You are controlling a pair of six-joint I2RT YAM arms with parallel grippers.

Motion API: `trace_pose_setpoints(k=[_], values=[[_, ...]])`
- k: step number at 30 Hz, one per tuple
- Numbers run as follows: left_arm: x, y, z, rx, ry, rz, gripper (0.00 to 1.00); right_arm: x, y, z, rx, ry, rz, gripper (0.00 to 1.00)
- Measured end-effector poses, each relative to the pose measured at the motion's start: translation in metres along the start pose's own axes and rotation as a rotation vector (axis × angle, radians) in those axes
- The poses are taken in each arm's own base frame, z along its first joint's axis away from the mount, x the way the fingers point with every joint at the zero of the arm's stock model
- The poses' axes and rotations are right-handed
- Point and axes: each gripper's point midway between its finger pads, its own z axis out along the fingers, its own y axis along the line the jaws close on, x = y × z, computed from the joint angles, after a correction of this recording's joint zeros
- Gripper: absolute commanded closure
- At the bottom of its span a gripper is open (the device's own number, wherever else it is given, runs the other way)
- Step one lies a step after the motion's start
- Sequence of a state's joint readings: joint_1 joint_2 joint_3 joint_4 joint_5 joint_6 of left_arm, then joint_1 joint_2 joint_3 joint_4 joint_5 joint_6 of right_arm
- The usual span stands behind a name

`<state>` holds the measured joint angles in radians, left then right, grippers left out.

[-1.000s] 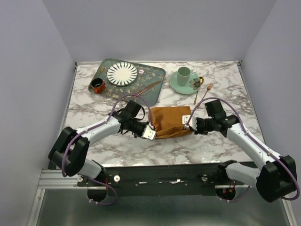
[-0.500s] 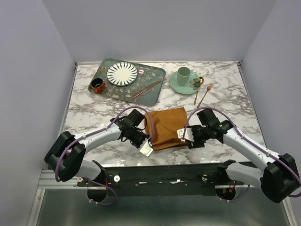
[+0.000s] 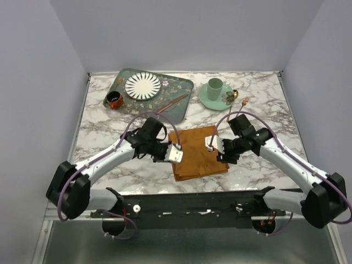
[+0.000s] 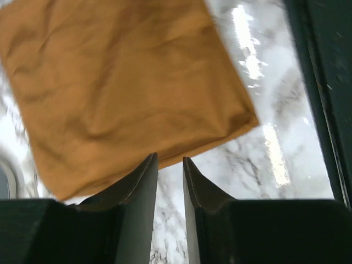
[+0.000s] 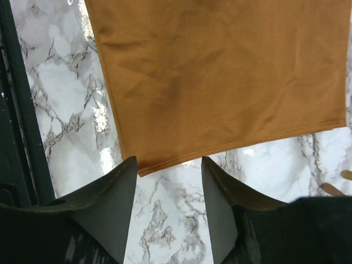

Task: Fold the napkin into a case and place the utensils inside
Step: Turn over the upper triangle folded napkin at the center of the board, then smooth out the lower triangle-folded napkin at the center of the board.

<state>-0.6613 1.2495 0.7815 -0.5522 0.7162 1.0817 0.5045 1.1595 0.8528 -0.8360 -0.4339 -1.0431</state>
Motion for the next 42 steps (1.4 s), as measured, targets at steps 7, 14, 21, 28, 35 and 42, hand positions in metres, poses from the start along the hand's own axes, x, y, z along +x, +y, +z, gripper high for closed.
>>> trace_pose_setpoints(k=[7,14,21,28,35,42], values=[[0.023,0.105,-0.014,-0.209,-0.027,-0.537,0.67,0.019,-0.004,0.030,-0.075,0.094,0.158,0.52],[0.037,0.111,0.001,-0.223,-0.039,-0.810,0.67,0.034,0.005,0.047,-0.140,0.162,0.284,0.55],[0.084,0.093,0.028,-0.197,0.103,-0.996,0.67,0.054,0.016,0.062,-0.206,0.252,0.354,0.60],[0.098,0.083,0.030,-0.186,0.175,-1.048,0.65,0.057,0.014,0.064,-0.218,0.282,0.371,0.57],[0.087,0.073,0.009,-0.210,0.155,-1.002,0.53,0.044,-0.005,0.055,-0.172,0.272,0.396,0.45],[0.009,0.075,-0.028,-0.251,0.008,-0.675,0.56,0.010,-0.040,0.003,-0.041,0.137,0.537,0.42]])
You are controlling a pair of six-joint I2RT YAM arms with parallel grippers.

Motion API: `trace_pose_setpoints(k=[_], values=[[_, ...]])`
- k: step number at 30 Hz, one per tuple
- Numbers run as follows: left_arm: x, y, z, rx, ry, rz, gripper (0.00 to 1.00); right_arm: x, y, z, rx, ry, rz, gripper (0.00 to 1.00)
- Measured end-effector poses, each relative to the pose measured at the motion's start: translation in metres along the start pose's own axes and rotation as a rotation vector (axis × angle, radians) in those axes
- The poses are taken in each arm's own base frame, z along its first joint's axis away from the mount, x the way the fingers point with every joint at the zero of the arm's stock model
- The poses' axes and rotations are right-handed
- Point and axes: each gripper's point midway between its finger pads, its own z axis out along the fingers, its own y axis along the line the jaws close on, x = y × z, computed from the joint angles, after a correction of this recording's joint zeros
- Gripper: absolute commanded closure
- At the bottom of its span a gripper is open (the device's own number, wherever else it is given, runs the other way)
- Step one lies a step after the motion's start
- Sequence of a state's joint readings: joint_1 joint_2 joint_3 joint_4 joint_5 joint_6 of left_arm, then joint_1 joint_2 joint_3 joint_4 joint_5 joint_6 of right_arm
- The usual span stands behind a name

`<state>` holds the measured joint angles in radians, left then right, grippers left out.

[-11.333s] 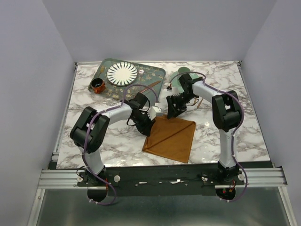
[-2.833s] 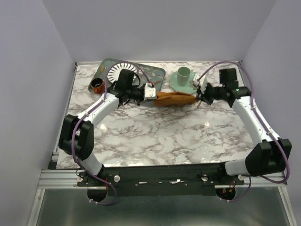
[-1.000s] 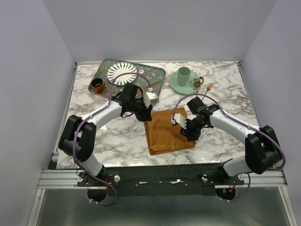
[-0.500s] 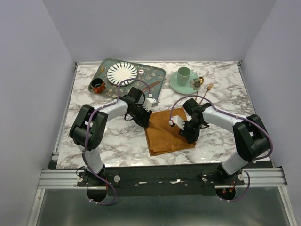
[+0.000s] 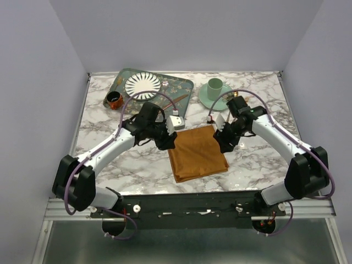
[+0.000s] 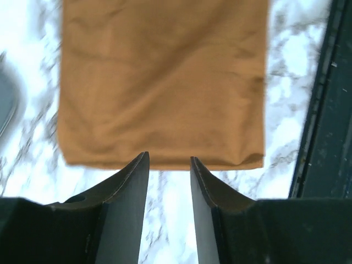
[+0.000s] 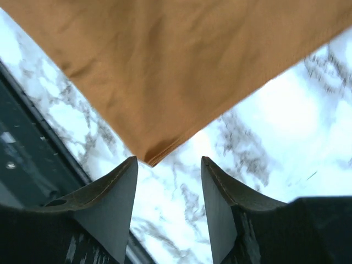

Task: Fold the napkin into a case and place the utensils inside
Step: Smooth out the lower triangle-folded napkin at the center of the board.

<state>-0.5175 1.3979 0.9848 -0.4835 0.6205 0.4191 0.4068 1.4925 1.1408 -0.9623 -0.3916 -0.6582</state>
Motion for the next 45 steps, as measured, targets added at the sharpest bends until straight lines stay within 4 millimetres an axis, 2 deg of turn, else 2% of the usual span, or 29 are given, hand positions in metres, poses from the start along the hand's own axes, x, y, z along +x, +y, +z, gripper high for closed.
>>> trace_pose_setpoints(k=[2,3,4,5,7,10,13,18,26,29,37,39,40,45], values=[[-0.006,-0.019,0.003,0.033,-0.008,0.078,0.55,0.008,0.001,-0.011,-0.012,-0.017,0.090,0.41],[-0.004,-0.037,0.007,0.070,0.002,0.121,0.55,0.012,0.002,-0.013,-0.023,-0.017,0.129,0.41],[0.000,-0.045,0.011,0.084,0.015,0.143,0.55,0.016,0.003,-0.014,-0.034,-0.015,0.169,0.41],[0.011,-0.065,0.017,0.126,0.044,0.169,0.56,0.021,0.006,-0.013,-0.060,-0.015,0.222,0.41],[0.029,-0.088,0.024,0.176,0.094,0.198,0.58,0.032,0.009,-0.011,-0.096,-0.003,0.312,0.43],[0.054,-0.108,0.032,0.200,0.172,0.239,0.58,0.040,0.016,-0.004,-0.161,0.014,0.414,0.44],[0.058,-0.118,0.037,0.198,0.201,0.279,0.57,0.042,0.017,0.003,-0.204,0.029,0.491,0.44],[0.059,-0.124,0.048,0.170,0.228,0.335,0.56,0.046,0.019,0.014,-0.254,0.061,0.568,0.45],[0.068,-0.119,0.064,0.116,0.288,0.373,0.60,0.054,0.022,0.027,-0.307,0.118,0.655,0.46],[0.071,-0.117,0.068,0.098,0.302,0.383,0.64,0.055,0.023,0.028,-0.312,0.127,0.668,0.48],[0.073,-0.119,0.071,0.085,0.318,0.408,0.87,0.061,0.024,0.038,-0.344,0.175,0.712,0.58],[0.073,-0.120,0.071,0.085,0.320,0.411,0.90,0.061,0.024,0.038,-0.347,0.178,0.717,0.60],[0.073,-0.119,0.070,0.081,0.320,0.413,0.90,0.059,0.024,0.037,-0.349,0.176,0.717,0.65],[0.071,-0.119,0.067,0.069,0.312,0.418,0.97,0.051,0.020,0.033,-0.352,0.154,0.711,0.65]])
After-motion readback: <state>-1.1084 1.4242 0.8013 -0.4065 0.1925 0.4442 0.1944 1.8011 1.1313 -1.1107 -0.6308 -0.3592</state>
